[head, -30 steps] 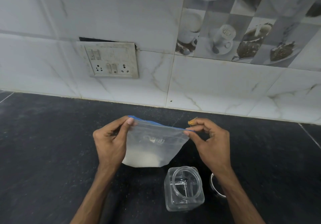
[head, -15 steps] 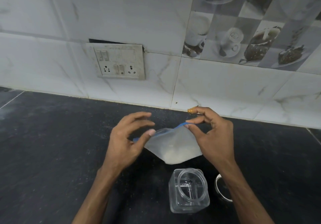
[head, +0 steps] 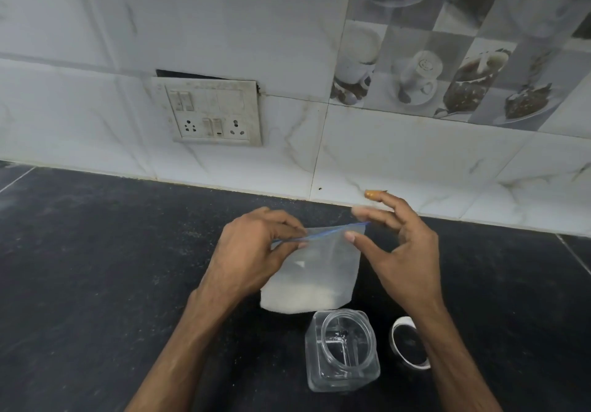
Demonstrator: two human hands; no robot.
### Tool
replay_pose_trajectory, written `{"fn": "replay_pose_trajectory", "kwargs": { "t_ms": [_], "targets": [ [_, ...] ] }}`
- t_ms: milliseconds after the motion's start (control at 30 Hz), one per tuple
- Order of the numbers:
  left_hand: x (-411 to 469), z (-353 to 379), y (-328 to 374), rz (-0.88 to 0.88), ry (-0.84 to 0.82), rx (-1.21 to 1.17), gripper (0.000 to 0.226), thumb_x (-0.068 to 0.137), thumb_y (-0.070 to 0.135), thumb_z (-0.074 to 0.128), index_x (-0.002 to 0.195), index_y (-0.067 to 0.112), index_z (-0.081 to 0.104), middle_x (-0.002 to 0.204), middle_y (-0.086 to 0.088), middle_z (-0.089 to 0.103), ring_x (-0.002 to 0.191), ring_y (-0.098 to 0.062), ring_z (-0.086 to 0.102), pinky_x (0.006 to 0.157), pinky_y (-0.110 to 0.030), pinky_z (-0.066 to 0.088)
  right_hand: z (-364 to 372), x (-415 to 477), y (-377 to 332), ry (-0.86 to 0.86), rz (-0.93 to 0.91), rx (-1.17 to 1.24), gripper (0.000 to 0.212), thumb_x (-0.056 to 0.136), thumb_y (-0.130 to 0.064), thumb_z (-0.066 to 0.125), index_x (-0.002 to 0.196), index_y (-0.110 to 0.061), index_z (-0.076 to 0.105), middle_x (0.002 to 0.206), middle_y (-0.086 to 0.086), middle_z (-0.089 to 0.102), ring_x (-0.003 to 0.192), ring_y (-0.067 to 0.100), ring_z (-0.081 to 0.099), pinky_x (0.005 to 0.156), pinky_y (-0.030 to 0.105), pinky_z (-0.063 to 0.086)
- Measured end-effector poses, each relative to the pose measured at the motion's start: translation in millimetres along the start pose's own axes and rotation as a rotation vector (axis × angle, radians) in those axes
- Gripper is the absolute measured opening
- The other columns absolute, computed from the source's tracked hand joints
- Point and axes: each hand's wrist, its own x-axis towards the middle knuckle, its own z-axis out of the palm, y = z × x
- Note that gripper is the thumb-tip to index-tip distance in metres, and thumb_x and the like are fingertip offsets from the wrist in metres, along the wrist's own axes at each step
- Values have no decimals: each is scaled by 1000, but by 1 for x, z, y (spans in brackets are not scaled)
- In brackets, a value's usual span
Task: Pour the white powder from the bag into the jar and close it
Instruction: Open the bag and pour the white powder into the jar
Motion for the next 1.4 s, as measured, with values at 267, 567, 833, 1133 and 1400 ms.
{"fn": "replay_pose_trajectory", "kwargs": {
  "t_ms": [267,567,833,1133,1400],
  "targets": [
    [6,-21,5,31,50,91,11,83,27,76,90,34,78,94,26,72,84,-1,62,66,-33,57,3,-24,64,-489,352,33,47,72,-27,87,113,-40,70,141,-21,54,129,-2,50,108,43,43],
    [-9,-32,-7,-13,177,-17,15,79,25,71,91,25,81,94,24,71,84,-8,69,74,-38,58,20,-21,67,-286,298,151,9,77,-4,80,78,-13,79,112,-8,73,108,6,67,103,45,48],
    [-27,-31,-15,-64,256,-109,20,78,10,78,95,20,80,98,27,68,86,-3,69,78,-31,57,21,-18,62,-163,218,121,13,76,-6,82,73,-18,77,98,-12,72,98,7,67,91,21,49],
    [-30,-22,-17,-104,309,-174,23,76,5,80,96,17,79,97,24,69,91,1,70,83,-24,57,11,-12,59,-132,131,55,14,77,-6,81,75,-19,77,93,-9,72,93,8,68,83,13,49],
    [-32,-13,-17,-109,289,-213,17,77,15,78,94,18,80,95,16,74,88,1,71,81,-29,60,5,-18,56,-3,141,95,16,80,-6,78,77,-21,76,103,-6,70,97,7,66,82,16,49]
  ]
}}
